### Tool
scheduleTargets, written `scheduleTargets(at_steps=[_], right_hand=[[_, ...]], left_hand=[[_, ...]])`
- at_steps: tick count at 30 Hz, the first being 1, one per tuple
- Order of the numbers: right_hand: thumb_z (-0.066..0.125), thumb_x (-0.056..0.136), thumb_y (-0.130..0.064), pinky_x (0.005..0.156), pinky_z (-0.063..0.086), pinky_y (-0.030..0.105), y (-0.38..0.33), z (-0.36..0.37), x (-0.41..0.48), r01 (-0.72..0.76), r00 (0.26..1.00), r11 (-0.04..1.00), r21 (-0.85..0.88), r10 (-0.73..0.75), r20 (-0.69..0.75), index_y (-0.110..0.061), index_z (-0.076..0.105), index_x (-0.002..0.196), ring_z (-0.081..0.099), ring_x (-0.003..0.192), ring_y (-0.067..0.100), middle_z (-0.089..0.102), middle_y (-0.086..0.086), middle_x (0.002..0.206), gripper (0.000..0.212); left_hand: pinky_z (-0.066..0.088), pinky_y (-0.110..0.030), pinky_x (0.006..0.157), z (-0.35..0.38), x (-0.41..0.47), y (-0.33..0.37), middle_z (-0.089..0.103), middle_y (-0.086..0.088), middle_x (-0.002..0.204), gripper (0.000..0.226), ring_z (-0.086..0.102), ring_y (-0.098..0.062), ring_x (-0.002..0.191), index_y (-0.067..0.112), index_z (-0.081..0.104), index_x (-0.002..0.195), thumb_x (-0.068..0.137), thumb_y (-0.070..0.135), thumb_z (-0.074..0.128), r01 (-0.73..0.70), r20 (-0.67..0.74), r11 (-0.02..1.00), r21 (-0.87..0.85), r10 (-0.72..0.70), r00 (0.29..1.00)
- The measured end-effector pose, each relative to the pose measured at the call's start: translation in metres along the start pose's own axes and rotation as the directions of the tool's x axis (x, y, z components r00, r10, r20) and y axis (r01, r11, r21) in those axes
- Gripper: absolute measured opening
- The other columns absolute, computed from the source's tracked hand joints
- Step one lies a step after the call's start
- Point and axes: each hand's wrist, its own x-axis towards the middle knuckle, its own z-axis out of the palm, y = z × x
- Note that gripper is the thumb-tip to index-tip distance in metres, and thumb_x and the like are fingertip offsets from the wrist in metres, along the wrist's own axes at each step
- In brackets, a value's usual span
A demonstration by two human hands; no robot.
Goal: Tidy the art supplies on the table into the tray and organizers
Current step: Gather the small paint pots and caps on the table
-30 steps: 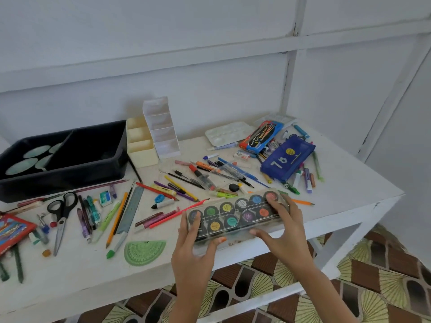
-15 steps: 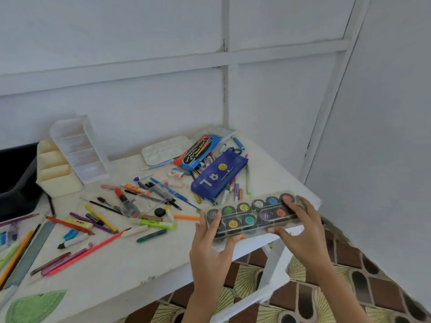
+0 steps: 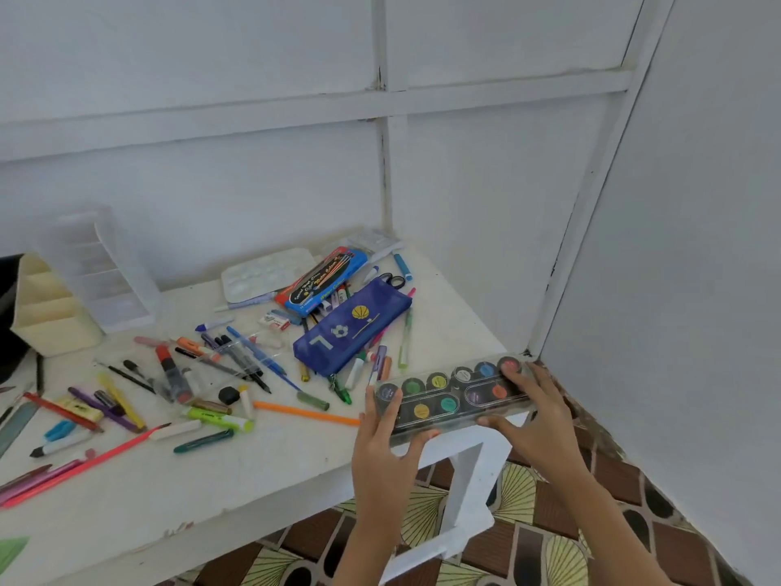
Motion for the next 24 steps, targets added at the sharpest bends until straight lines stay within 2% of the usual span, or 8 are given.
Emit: scheduleTargets(at_steps=[3,7,10,16,19,21,24], right_hand=[[0.081,0.063,-0.043,0.113,0.028,0.046,-0.002,0.002,0.014,0.031,0.997,0.999,0.010,-0.031,0.076,-0.029,0.049,0.134,0.028,0.139,0.024,0.032,0.006,0.150,0.079],[0.077,0.071,-0.040,0.112,0.024,0.037,-0.009,0.007,0.020,0.044,0.994,0.999,0.002,-0.044,0.105,-0.032,0.046,0.136,0.023,0.141,0.022,0.025,0.003,0.154,0.072],[0.075,0.075,-0.039,0.109,0.024,0.033,-0.008,0.011,0.021,0.054,0.993,0.999,0.000,-0.054,0.102,-0.035,0.044,0.136,0.022,0.141,0.020,0.021,0.000,0.155,0.068],[0.068,0.080,-0.042,0.111,0.024,0.048,-0.010,0.022,0.024,0.125,0.990,0.989,-0.075,-0.118,0.082,-0.032,0.043,0.137,0.015,0.143,0.028,0.010,0.004,0.158,0.063],[0.060,0.086,-0.048,0.111,0.021,0.051,-0.010,0.026,0.023,0.177,0.984,0.956,-0.235,-0.169,0.055,-0.025,0.042,0.139,0.018,0.143,0.032,0.017,0.006,0.157,0.061],[0.054,0.084,-0.047,0.113,0.016,0.050,-0.016,0.029,0.022,0.198,0.980,0.931,-0.308,-0.194,0.043,-0.020,0.041,0.140,0.019,0.143,0.032,0.025,0.006,0.154,0.063],[0.062,0.086,-0.028,0.116,0.013,0.046,-0.035,0.039,0.021,0.238,0.971,0.944,-0.228,-0.229,0.066,-0.014,0.040,0.140,0.019,0.143,0.027,0.031,0.007,0.152,0.060]], left_hand=[[0.039,-0.043,0.106,0.000,0.007,-0.007,0.020,0.007,0.154,0.067,0.025,-0.019,0.141,0.039,0.044,0.134,0.074,0.041,0.074,0.016,-0.001,0.999,0.037,-0.016,1.000],[0.038,-0.033,0.104,-0.002,0.017,-0.010,0.018,0.010,0.153,0.066,0.028,-0.018,0.139,0.039,0.042,0.134,0.076,0.039,0.073,0.038,-0.011,0.996,0.075,-0.037,0.999],[0.040,-0.034,0.101,-0.002,0.020,-0.011,0.022,0.002,0.154,0.064,0.032,-0.022,0.137,0.032,0.045,0.136,0.078,0.045,0.068,0.040,-0.010,0.989,0.139,-0.039,0.999],[0.027,-0.037,0.111,-0.004,0.028,-0.009,0.017,-0.004,0.156,0.066,0.022,-0.024,0.142,0.029,0.041,0.139,0.080,0.052,0.060,0.067,-0.001,0.979,0.195,-0.068,0.998],[0.013,-0.036,0.115,-0.007,0.029,-0.008,0.016,-0.009,0.156,0.071,0.017,-0.025,0.143,0.027,0.040,0.141,0.082,0.065,0.047,0.037,0.000,0.953,0.301,-0.039,0.999],[0.011,-0.038,0.116,-0.010,0.028,-0.007,0.014,-0.008,0.156,0.078,0.013,-0.021,0.144,0.026,0.036,0.143,0.082,0.074,0.032,-0.011,-0.005,0.940,0.342,0.013,1.000],[0.013,-0.034,0.117,-0.021,0.026,0.002,0.010,0.005,0.157,0.068,0.007,-0.010,0.144,0.032,0.024,0.146,0.089,0.065,0.036,0.077,-0.019,0.980,0.181,-0.075,0.997]])
